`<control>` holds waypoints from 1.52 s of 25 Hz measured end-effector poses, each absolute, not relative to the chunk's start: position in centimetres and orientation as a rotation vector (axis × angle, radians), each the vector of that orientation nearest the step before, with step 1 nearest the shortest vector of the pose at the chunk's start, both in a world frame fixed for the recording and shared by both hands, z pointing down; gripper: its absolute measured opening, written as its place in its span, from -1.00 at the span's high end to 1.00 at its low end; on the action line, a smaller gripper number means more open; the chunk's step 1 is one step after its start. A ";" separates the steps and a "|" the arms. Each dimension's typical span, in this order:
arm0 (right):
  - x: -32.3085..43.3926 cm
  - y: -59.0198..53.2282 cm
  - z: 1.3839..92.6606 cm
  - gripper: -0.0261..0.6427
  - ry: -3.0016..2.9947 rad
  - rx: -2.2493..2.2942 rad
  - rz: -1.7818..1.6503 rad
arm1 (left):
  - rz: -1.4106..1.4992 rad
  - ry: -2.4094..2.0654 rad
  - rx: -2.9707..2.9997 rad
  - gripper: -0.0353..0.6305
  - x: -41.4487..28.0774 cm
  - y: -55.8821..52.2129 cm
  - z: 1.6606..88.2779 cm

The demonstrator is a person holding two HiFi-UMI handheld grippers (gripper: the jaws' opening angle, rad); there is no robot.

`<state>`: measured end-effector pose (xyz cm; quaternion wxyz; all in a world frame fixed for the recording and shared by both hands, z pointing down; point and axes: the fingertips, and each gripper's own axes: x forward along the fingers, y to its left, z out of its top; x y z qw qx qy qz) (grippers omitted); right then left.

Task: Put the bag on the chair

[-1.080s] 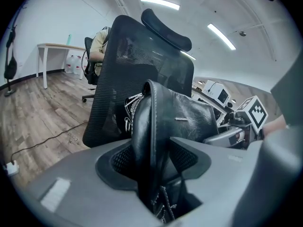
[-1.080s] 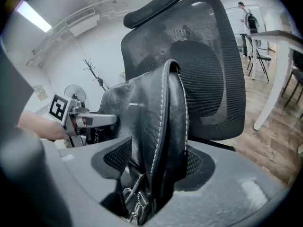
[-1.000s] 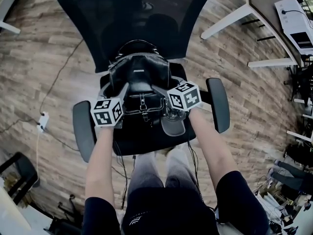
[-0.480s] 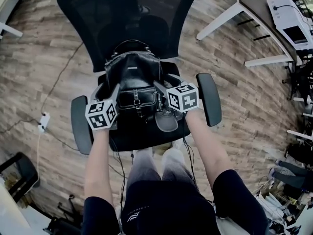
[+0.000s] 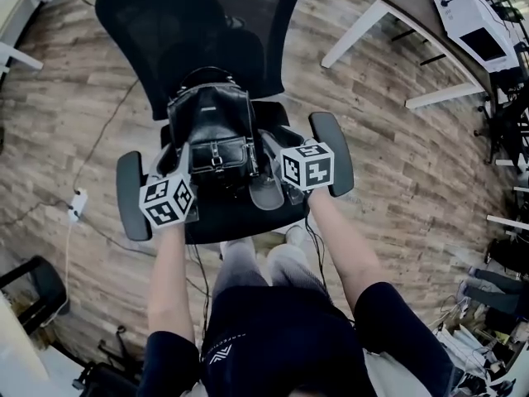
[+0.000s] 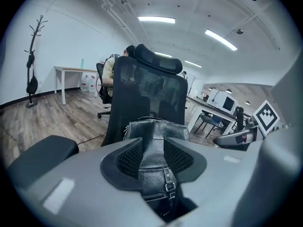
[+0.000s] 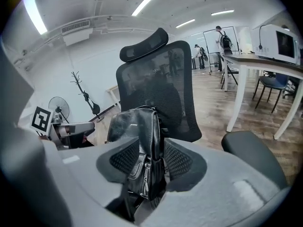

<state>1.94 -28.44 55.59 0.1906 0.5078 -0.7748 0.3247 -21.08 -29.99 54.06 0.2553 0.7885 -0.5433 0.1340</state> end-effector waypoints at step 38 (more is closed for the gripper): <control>2.6 -20.9 49.4 0.92 -2.170 1.510 0.897 | 0.311 -1.567 2.008 0.85 -23.1 -19.1 47.5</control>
